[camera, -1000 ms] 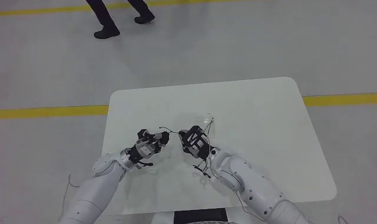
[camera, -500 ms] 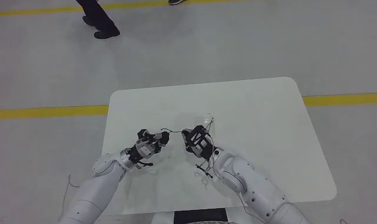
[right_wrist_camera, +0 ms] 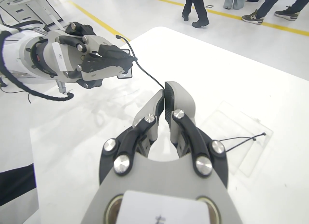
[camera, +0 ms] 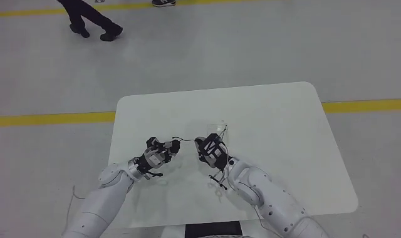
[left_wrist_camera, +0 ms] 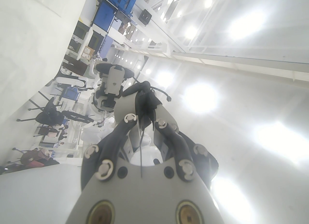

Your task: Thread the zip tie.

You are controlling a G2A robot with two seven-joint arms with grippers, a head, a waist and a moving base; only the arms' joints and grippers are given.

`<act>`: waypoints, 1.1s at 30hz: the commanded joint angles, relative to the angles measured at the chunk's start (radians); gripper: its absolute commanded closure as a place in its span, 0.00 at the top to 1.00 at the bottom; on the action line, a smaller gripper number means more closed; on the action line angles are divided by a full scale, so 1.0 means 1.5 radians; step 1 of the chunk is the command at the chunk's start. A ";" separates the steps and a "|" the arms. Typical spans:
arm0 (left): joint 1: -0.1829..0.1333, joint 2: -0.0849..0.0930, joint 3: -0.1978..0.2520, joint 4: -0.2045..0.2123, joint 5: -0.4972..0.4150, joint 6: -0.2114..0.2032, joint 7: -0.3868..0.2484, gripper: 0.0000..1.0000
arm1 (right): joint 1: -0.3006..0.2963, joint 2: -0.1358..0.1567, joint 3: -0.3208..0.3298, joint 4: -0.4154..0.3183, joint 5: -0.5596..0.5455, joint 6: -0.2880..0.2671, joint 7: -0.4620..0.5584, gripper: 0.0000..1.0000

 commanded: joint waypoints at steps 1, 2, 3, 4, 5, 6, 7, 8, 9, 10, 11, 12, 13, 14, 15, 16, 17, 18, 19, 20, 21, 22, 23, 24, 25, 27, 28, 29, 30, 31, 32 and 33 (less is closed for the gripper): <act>0.000 0.000 0.000 0.000 0.000 0.000 0.000 0.00 | -0.001 0.000 0.001 -0.001 0.000 0.001 0.001 0.00; 0.000 0.000 0.000 0.000 0.000 0.000 0.000 0.00 | -0.002 0.000 0.001 -0.001 0.000 0.002 0.001 0.00; 0.000 0.000 0.000 0.000 0.000 0.000 0.000 0.00 | -0.002 0.000 0.001 -0.002 -0.001 0.002 0.002 0.00; 0.000 0.000 0.000 0.000 0.000 0.000 0.000 0.00 | -0.002 0.000 0.001 -0.002 -0.001 0.003 0.002 0.00; 0.000 0.000 0.000 0.000 0.000 0.000 0.000 0.00 | -0.002 0.000 0.001 -0.003 -0.001 0.003 0.002 0.00; 0.000 0.000 0.000 0.000 0.000 0.000 0.000 0.00 | -0.003 0.000 0.001 -0.004 -0.001 0.004 0.003 0.00; 0.000 0.000 0.000 0.000 0.000 0.000 0.000 0.00 | -0.003 0.000 0.001 -0.004 -0.002 0.005 0.003 0.00; 0.000 0.000 0.000 0.000 0.000 0.000 0.000 0.00 | -0.003 0.000 0.001 -0.005 -0.002 0.006 0.003 0.00; 0.000 0.000 0.000 0.000 0.000 0.000 0.000 0.00 | -0.004 0.000 0.001 -0.006 -0.002 0.007 0.003 0.00; 0.000 0.000 0.000 0.000 0.000 0.000 0.000 0.00 | -0.005 -0.001 0.001 -0.007 -0.002 0.008 0.003 0.00; 0.000 0.000 0.000 0.000 0.000 0.000 0.000 0.00 | -0.005 -0.001 0.001 -0.007 -0.002 0.009 0.002 0.00; 0.000 0.000 0.000 0.000 0.000 0.000 0.000 0.00 | -0.006 -0.001 0.002 -0.007 -0.002 0.010 0.002 0.00; 0.000 0.000 0.000 0.000 0.000 0.000 0.000 0.00 | -0.007 0.000 0.002 -0.008 -0.003 0.011 0.001 0.00; 0.000 0.000 0.000 0.000 0.000 0.000 0.000 0.00 | -0.008 0.000 0.003 -0.008 -0.003 0.011 0.001 0.00; 0.000 0.000 0.000 0.000 0.000 0.000 0.000 0.00 | -0.009 0.000 0.004 -0.008 -0.003 0.012 0.000 0.00; 0.000 0.000 0.000 0.000 0.000 0.000 0.000 0.00 | -0.010 0.000 0.005 -0.009 -0.003 0.013 -0.001 0.00; 0.000 0.000 0.000 0.000 0.000 0.000 0.000 0.00 | -0.012 0.000 0.005 -0.010 -0.004 0.013 -0.002 0.00; 0.000 0.000 0.000 0.000 0.000 0.000 0.000 0.00 | -0.013 0.000 0.006 -0.011 -0.004 0.013 -0.002 0.00; 0.000 0.000 0.000 0.000 0.000 0.000 0.000 0.00 | -0.014 0.000 0.006 -0.011 -0.004 0.014 -0.003 0.00; 0.000 0.000 0.000 0.000 0.000 0.000 0.000 0.00 | -0.015 0.000 0.007 -0.011 -0.004 0.014 -0.004 0.00; 0.000 0.000 0.000 0.000 0.000 0.000 0.000 0.00 | -0.016 0.001 0.007 -0.011 -0.004 0.014 -0.005 0.00; 0.000 0.000 0.000 0.000 0.000 0.000 0.000 0.00 | -0.017 0.001 0.007 -0.011 -0.004 0.014 -0.006 0.00; 0.000 0.000 0.000 0.000 0.000 0.000 0.000 0.00 | -0.018 0.001 0.007 -0.012 -0.005 0.015 -0.007 0.00; 0.000 0.000 0.000 0.000 0.000 0.000 0.000 0.00 | -0.019 0.001 0.008 -0.012 -0.005 0.015 -0.008 0.00; 0.000 0.000 0.000 0.000 0.000 0.000 0.000 0.00 | -0.020 0.001 0.008 -0.012 -0.006 0.015 -0.009 0.00; 0.000 0.000 0.000 0.000 0.000 0.000 0.000 0.00 | -0.024 0.001 0.009 -0.013 -0.007 0.016 -0.013 0.00; 0.000 0.000 0.000 0.000 0.000 0.000 0.000 0.00 | -0.026 0.002 0.010 -0.013 -0.008 0.016 -0.014 0.00; 0.000 0.000 0.000 0.000 0.000 0.000 0.000 0.00 | -0.027 0.002 0.010 -0.013 -0.009 0.016 -0.015 0.00; 0.000 0.000 0.000 0.000 0.000 0.000 0.000 0.00 | -0.029 0.002 0.011 -0.014 -0.009 0.016 -0.017 0.00; 0.000 0.000 0.000 0.000 0.000 0.000 0.000 0.00 | -0.031 0.003 0.012 -0.014 -0.010 0.016 -0.018 0.00; 0.000 0.000 0.000 0.000 0.000 0.000 0.000 0.00 | -0.033 0.003 0.013 -0.015 -0.010 0.017 -0.019 0.00; 0.000 0.000 0.000 0.000 0.000 0.000 0.000 0.00 | -0.034 0.003 0.014 -0.015 -0.010 0.017 -0.020 0.00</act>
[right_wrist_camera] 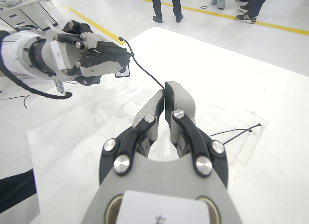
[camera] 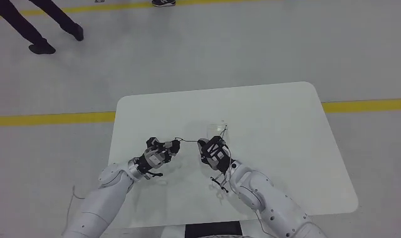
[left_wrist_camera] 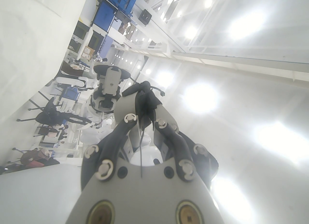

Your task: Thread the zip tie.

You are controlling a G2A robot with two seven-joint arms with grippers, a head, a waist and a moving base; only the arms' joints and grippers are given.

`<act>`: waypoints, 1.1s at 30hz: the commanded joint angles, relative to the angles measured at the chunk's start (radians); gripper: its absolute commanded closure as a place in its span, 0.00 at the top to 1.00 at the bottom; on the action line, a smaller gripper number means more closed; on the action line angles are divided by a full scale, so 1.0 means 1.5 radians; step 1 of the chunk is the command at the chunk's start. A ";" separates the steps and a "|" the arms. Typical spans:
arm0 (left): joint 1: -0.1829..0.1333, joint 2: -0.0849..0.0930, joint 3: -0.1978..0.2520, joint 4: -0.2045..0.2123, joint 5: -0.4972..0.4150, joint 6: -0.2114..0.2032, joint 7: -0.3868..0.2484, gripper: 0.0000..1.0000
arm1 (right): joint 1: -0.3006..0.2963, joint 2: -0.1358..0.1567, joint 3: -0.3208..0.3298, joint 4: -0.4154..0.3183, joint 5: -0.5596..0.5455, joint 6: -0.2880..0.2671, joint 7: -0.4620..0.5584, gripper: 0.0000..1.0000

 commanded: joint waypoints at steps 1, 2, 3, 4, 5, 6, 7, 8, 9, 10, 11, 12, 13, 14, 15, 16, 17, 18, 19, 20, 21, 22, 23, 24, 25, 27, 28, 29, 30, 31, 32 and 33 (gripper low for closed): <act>0.000 0.000 0.000 0.000 0.000 0.000 0.000 0.00 | -0.003 0.001 0.002 -0.002 -0.001 0.001 -0.002 0.00; 0.000 0.000 0.000 0.000 0.000 0.000 0.000 0.00 | -0.005 0.001 0.003 -0.003 -0.002 0.001 -0.003 0.00; 0.000 0.000 0.000 0.000 0.000 0.000 0.000 0.00 | -0.007 0.001 0.004 -0.004 -0.003 0.002 -0.004 0.00; 0.000 0.000 0.000 0.000 0.000 0.000 0.000 0.00 | -0.009 0.002 0.005 -0.005 -0.003 0.002 -0.005 0.00; 0.000 0.000 0.000 0.000 0.000 0.000 0.000 0.00 | -0.011 0.002 0.006 -0.006 -0.004 0.003 -0.006 0.00; 0.000 0.000 0.000 0.000 0.000 0.000 0.000 0.00 | -0.012 0.002 0.007 -0.007 -0.005 0.003 -0.007 0.00; 0.000 0.000 0.000 0.000 0.000 0.000 0.000 0.00 | -0.014 0.003 0.007 -0.008 -0.005 0.004 -0.008 0.00; 0.000 0.000 0.000 0.000 0.000 0.000 0.000 0.00 | -0.016 0.003 0.008 -0.010 -0.007 0.005 -0.009 0.00; 0.000 0.000 0.000 0.000 0.000 0.000 0.000 0.00 | -0.018 0.003 0.009 -0.011 -0.008 0.006 -0.010 0.00; 0.000 0.000 0.000 0.000 0.000 0.000 0.000 0.00 | -0.020 0.003 0.010 -0.012 -0.008 0.008 -0.012 0.00; 0.000 0.000 0.000 0.000 0.000 0.000 0.000 0.00 | -0.023 0.004 0.011 -0.014 -0.009 0.011 -0.014 0.00; 0.000 0.000 0.000 0.000 0.000 0.000 0.000 0.00 | -0.026 0.004 0.011 -0.014 -0.009 0.013 -0.017 0.00; 0.000 0.000 0.000 0.000 0.000 0.000 0.000 0.00 | -0.028 0.004 0.012 -0.014 -0.009 0.014 -0.019 0.00; 0.000 0.000 0.000 0.000 0.000 0.000 0.000 0.00 | -0.030 0.004 0.013 -0.014 -0.010 0.015 -0.021 0.00; 0.000 0.000 0.000 0.000 0.000 0.000 0.000 0.00 | -0.033 0.005 0.014 -0.014 -0.010 0.016 -0.023 0.00; 0.000 0.000 0.000 0.000 0.000 0.000 0.000 0.00 | -0.035 0.005 0.014 -0.014 -0.011 0.017 -0.024 0.00; 0.000 0.000 0.000 0.000 0.000 0.000 0.000 0.00 | -0.037 0.005 0.015 -0.014 -0.011 0.019 -0.026 0.00; 0.000 0.000 0.000 0.000 0.000 0.000 0.000 0.00 | -0.040 0.006 0.017 -0.015 -0.011 0.020 -0.027 0.00; 0.000 0.000 0.000 0.000 0.000 0.000 0.000 0.00 | -0.042 0.006 0.018 -0.015 -0.012 0.021 -0.029 0.00; 0.000 0.000 0.000 0.000 0.000 0.000 0.000 0.00 | -0.045 0.007 0.020 -0.016 -0.012 0.022 -0.030 0.00; 0.000 0.000 0.000 0.000 0.000 0.000 0.000 0.00 | -0.048 0.007 0.022 -0.018 -0.013 0.024 -0.032 0.00; 0.000 0.000 0.000 0.000 0.000 0.000 0.000 0.00 | -0.050 0.008 0.023 -0.019 -0.013 0.025 -0.032 0.00; 0.000 0.000 0.000 0.000 0.000 0.000 0.000 0.00 | -0.052 0.008 0.025 -0.021 -0.014 0.026 -0.033 0.00; 0.000 0.000 0.000 0.000 0.000 0.000 0.000 0.00 | -0.054 0.008 0.026 -0.022 -0.014 0.026 -0.034 0.00; 0.000 0.000 0.000 0.000 0.000 0.000 0.000 0.00 | -0.056 0.009 0.028 -0.023 -0.015 0.027 -0.034 0.00; 0.000 0.000 0.000 0.000 0.000 0.000 0.000 0.00 | -0.059 0.009 0.029 -0.025 -0.016 0.028 -0.035 0.00; 0.000 0.000 0.000 0.000 0.000 0.000 0.000 0.00 | -0.060 0.010 0.029 -0.025 -0.017 0.028 -0.035 0.00; 0.000 0.000 0.000 0.000 0.000 0.000 0.000 0.00 | -0.061 0.010 0.030 -0.026 -0.017 0.028 -0.036 0.00; 0.000 0.000 0.000 0.000 0.000 0.000 0.000 0.00 | -0.062 0.010 0.030 -0.026 -0.017 0.028 -0.036 0.00; 0.000 0.000 0.000 0.000 0.000 0.000 0.000 0.00 | -0.062 0.010 0.030 -0.026 -0.017 0.029 -0.036 0.00; 0.000 0.000 0.000 0.000 0.000 0.000 0.000 0.00 | -0.063 0.010 0.030 -0.026 -0.017 0.029 -0.036 0.00; 0.000 0.000 0.000 0.000 0.000 0.000 0.000 0.00 | -0.063 0.010 0.031 -0.026 -0.017 0.030 -0.036 0.00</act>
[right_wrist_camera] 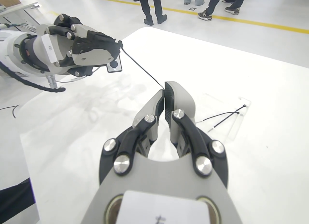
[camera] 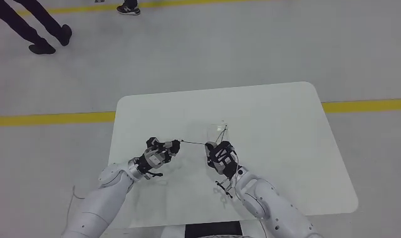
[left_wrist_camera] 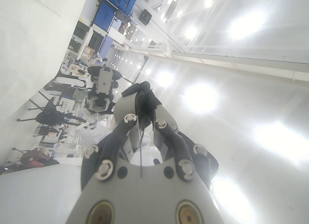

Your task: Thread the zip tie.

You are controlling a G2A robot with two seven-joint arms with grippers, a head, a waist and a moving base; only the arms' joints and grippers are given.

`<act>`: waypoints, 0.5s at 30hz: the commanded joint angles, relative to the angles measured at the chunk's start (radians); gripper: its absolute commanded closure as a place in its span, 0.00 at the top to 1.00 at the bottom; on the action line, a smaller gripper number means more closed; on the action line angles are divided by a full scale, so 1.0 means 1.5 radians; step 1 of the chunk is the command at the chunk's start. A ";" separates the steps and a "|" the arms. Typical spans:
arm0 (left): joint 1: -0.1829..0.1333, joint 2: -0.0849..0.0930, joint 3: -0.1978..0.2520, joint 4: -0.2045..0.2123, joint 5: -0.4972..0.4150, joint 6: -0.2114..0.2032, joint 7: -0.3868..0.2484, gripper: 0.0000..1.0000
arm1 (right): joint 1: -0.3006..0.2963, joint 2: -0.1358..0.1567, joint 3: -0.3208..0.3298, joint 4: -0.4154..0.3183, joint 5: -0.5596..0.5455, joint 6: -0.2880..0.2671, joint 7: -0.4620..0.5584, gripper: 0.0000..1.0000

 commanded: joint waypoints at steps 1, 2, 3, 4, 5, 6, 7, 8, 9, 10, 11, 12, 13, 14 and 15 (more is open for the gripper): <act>0.000 0.000 0.000 0.000 0.000 0.000 0.000 0.00 | -0.001 0.000 0.001 0.000 0.000 0.001 0.000 0.00; 0.000 0.000 0.000 0.000 0.000 0.000 0.000 0.00 | -0.001 0.000 0.001 0.000 0.000 0.002 -0.001 0.00; 0.000 0.000 0.000 0.000 0.000 0.000 0.000 0.00 | -0.001 0.000 0.001 0.000 0.001 0.002 -0.001 0.00; 0.000 0.000 0.000 0.000 0.000 0.000 0.000 0.00 | -0.001 0.000 0.002 0.000 0.001 0.003 -0.001 0.00; 0.000 0.000 0.000 0.000 0.000 0.000 0.000 0.00 | -0.002 0.000 0.002 0.000 0.001 0.003 -0.001 0.00; 0.000 0.000 0.000 0.000 0.000 0.000 0.000 0.00 | -0.002 0.000 0.003 0.000 0.001 0.003 -0.001 0.00; 0.000 0.000 0.000 0.000 0.000 0.000 0.000 0.00 | -0.001 0.001 0.004 0.000 0.001 0.003 0.000 0.00; 0.000 0.000 0.000 0.000 0.000 0.000 0.000 0.00 | -0.001 0.001 0.004 0.000 0.001 0.003 0.000 0.00; 0.000 0.000 0.000 0.000 0.000 0.000 0.000 0.00 | -0.001 0.001 0.005 0.000 0.001 0.003 0.001 0.00; 0.000 0.000 0.000 0.000 0.000 0.000 0.000 0.00 | 0.000 0.001 0.005 0.000 0.002 0.002 0.002 0.00; 0.000 0.000 0.000 0.000 0.000 0.000 0.000 0.00 | 0.001 0.001 0.005 0.000 0.002 0.002 0.002 0.00; 0.000 0.000 0.000 0.000 0.000 0.000 0.000 0.00 | 0.002 0.001 0.005 0.001 0.002 0.002 0.004 0.00; 0.000 0.000 0.000 0.000 0.000 0.000 0.000 0.00 | 0.003 0.000 0.005 0.001 0.001 0.002 0.004 0.00; 0.000 0.000 0.000 0.000 0.000 0.000 0.000 0.00 | 0.004 0.000 0.005 0.001 0.001 0.002 0.006 0.00; 0.000 0.000 0.000 0.000 0.000 0.000 0.000 0.00 | 0.005 0.000 0.005 0.001 0.001 0.002 0.007 0.00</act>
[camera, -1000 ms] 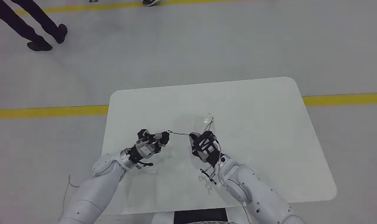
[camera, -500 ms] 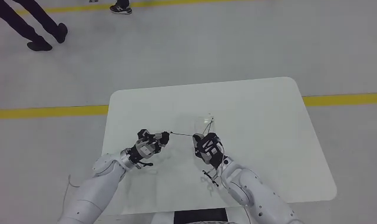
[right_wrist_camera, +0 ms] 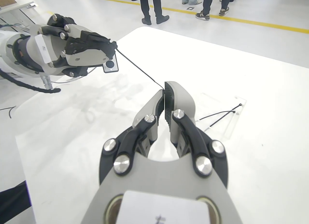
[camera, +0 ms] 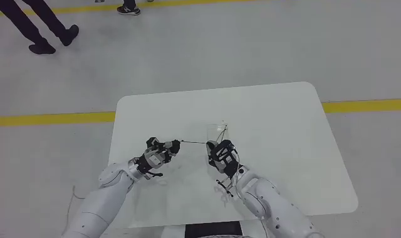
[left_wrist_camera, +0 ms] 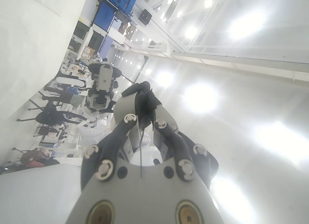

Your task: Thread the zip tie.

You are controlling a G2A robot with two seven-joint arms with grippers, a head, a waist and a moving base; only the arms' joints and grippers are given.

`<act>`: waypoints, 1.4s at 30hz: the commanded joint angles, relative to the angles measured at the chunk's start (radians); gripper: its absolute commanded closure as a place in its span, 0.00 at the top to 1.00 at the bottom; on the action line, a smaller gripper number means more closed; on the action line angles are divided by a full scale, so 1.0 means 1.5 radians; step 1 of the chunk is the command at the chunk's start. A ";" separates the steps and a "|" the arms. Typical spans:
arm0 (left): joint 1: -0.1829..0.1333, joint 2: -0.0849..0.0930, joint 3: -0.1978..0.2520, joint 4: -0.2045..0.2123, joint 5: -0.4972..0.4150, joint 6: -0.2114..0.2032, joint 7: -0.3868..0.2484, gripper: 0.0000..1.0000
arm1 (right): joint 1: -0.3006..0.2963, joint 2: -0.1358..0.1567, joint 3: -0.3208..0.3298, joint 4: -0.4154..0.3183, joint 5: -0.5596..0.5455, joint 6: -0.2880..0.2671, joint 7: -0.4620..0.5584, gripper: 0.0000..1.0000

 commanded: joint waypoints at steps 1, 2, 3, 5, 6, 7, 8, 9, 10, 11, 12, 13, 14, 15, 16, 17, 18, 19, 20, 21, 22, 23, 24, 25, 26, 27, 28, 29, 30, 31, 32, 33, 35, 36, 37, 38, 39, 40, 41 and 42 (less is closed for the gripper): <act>0.000 0.000 0.000 0.000 0.000 0.000 0.000 0.00 | 0.002 0.000 0.000 0.000 0.000 0.000 0.002 0.00; 0.000 0.000 0.000 0.000 0.000 0.000 0.000 0.00 | 0.003 0.000 0.001 -0.001 -0.001 0.000 0.004 0.00; 0.000 0.000 0.000 0.000 0.000 0.000 0.000 0.00 | 0.003 0.000 0.001 -0.001 -0.001 -0.001 0.005 0.00; 0.000 0.000 0.000 0.000 0.000 0.000 0.000 0.00 | 0.004 0.000 0.003 -0.002 -0.001 -0.001 0.007 0.00; 0.000 0.000 0.000 0.000 0.000 0.000 0.000 0.00 | 0.005 0.000 0.004 -0.002 -0.001 -0.001 0.007 0.00; 0.000 0.000 0.000 0.000 0.000 0.000 0.000 0.00 | 0.004 0.001 0.006 -0.003 0.000 0.000 0.006 0.00; 0.000 0.000 0.000 0.000 0.000 0.000 0.000 0.00 | 0.004 0.001 0.007 -0.003 0.000 0.001 0.006 0.00; 0.000 0.000 0.000 0.000 0.000 0.000 0.000 0.00 | 0.004 0.001 0.009 -0.003 0.001 0.001 0.005 0.00; 0.000 0.000 0.000 0.000 0.000 0.000 0.000 0.00 | 0.003 0.001 0.010 -0.003 0.002 0.002 0.005 0.00; 0.000 0.000 0.000 0.000 0.000 0.000 0.000 0.00 | 0.002 0.001 0.012 -0.003 0.002 0.002 0.004 0.00; 0.000 0.000 0.000 0.000 0.000 0.000 0.000 0.00 | 0.001 0.002 0.014 -0.004 0.002 0.002 0.003 0.00; 0.000 0.000 0.000 0.000 0.000 0.000 0.000 0.00 | 0.001 0.002 0.016 -0.004 0.003 0.002 0.002 0.00; 0.000 0.000 0.000 0.000 0.000 0.000 0.000 0.00 | 0.000 0.002 0.017 -0.005 0.003 0.001 0.002 0.00; 0.000 0.000 0.000 0.000 0.000 0.000 0.000 0.00 | -0.002 0.003 0.019 -0.006 0.003 0.000 0.002 0.00; 0.000 0.000 0.000 0.000 0.000 0.000 0.000 0.00 | -0.002 0.003 0.021 -0.007 0.003 0.000 0.002 0.00; 0.000 0.000 0.000 0.000 0.000 0.000 0.000 0.00 | -0.003 0.003 0.022 -0.007 0.003 -0.001 0.002 0.00; 0.000 0.000 0.000 0.000 0.000 0.000 0.000 0.00 | -0.004 0.004 0.024 -0.008 0.004 -0.002 0.003 0.00; 0.000 0.000 0.000 0.000 0.000 0.000 0.000 0.00 | -0.004 0.004 0.025 -0.009 0.004 -0.002 0.003 0.00; 0.000 0.000 0.000 0.000 0.000 0.000 0.000 0.00 | -0.005 0.004 0.026 -0.010 0.004 -0.002 0.003 0.00; 0.000 0.000 0.000 0.000 0.000 0.000 0.000 0.00 | -0.006 0.005 0.027 -0.011 0.004 -0.003 0.003 0.00; 0.000 0.000 0.000 0.000 0.000 0.000 0.000 0.00 | -0.007 0.005 0.028 -0.011 0.004 -0.003 0.004 0.04; 0.000 0.000 0.000 0.000 0.000 0.000 0.000 0.00 | -0.007 0.005 0.028 -0.012 0.004 -0.003 0.004 0.11; 0.000 0.000 0.000 0.000 0.000 0.000 0.000 0.00 | -0.007 0.005 0.029 -0.012 0.005 -0.004 0.004 0.27; 0.000 0.000 0.000 0.000 0.000 0.000 0.000 0.00 | -0.007 0.005 0.029 -0.012 0.006 -0.004 0.004 0.37; 0.000 0.000 0.000 0.000 0.000 0.000 0.000 0.00 | -0.006 0.005 0.029 -0.012 0.006 -0.005 0.005 0.67; 0.000 0.000 0.000 0.000 0.000 0.000 0.000 0.00 | -0.005 0.005 0.029 -0.012 0.007 -0.005 0.006 1.00; 0.000 0.000 0.000 0.000 0.000 0.000 0.000 0.00 | -0.003 0.005 0.028 -0.012 0.006 -0.007 0.010 1.00; 0.000 0.000 0.000 0.000 0.000 0.000 0.000 0.00 | -0.001 0.004 0.027 -0.012 0.007 -0.009 0.013 1.00; 0.000 0.000 0.000 0.000 0.000 0.000 0.000 0.00 | 0.002 0.004 0.025 -0.012 0.007 -0.013 0.015 1.00; 0.000 0.000 0.000 0.000 0.000 0.000 0.000 0.00 | 0.005 0.004 0.024 -0.012 0.007 -0.017 0.018 1.00; 0.000 0.000 0.000 0.000 0.000 0.000 0.000 0.00 | 0.005 0.004 0.024 -0.012 0.007 -0.017 0.018 1.00; 0.000 0.000 0.000 0.000 0.000 0.000 0.000 0.00 | 0.005 0.004 0.024 -0.012 0.007 -0.017 0.018 1.00; 0.000 0.000 0.000 0.000 0.000 0.000 0.000 0.00 | 0.005 0.004 0.024 -0.012 0.007 -0.017 0.018 1.00; 0.000 0.000 0.000 0.000 0.000 0.000 0.000 0.00 | 0.005 0.004 0.024 -0.012 0.007 -0.017 0.018 1.00; 0.000 0.000 0.000 0.000 0.000 0.000 0.000 0.00 | 0.005 0.004 0.024 -0.012 0.007 -0.017 0.018 1.00; 0.000 0.000 0.000 0.000 0.000 0.000 0.000 0.00 | 0.005 0.004 0.024 -0.012 0.007 -0.017 0.018 1.00; 0.000 0.000 0.000 0.000 0.000 0.000 0.000 0.00 | 0.005 0.004 0.024 -0.012 0.007 -0.017 0.018 1.00; 0.000 0.000 0.000 0.000 0.000 0.000 0.000 0.00 | 0.005 0.004 0.024 -0.012 0.007 -0.017 0.018 1.00; 0.000 0.000 0.000 0.000 0.000 0.000 0.000 0.00 | 0.005 0.004 0.024 -0.012 0.007 -0.017 0.018 1.00; 0.000 0.000 0.000 0.000 0.000 0.000 0.000 0.00 | 0.005 0.004 0.024 -0.012 0.007 -0.017 0.018 1.00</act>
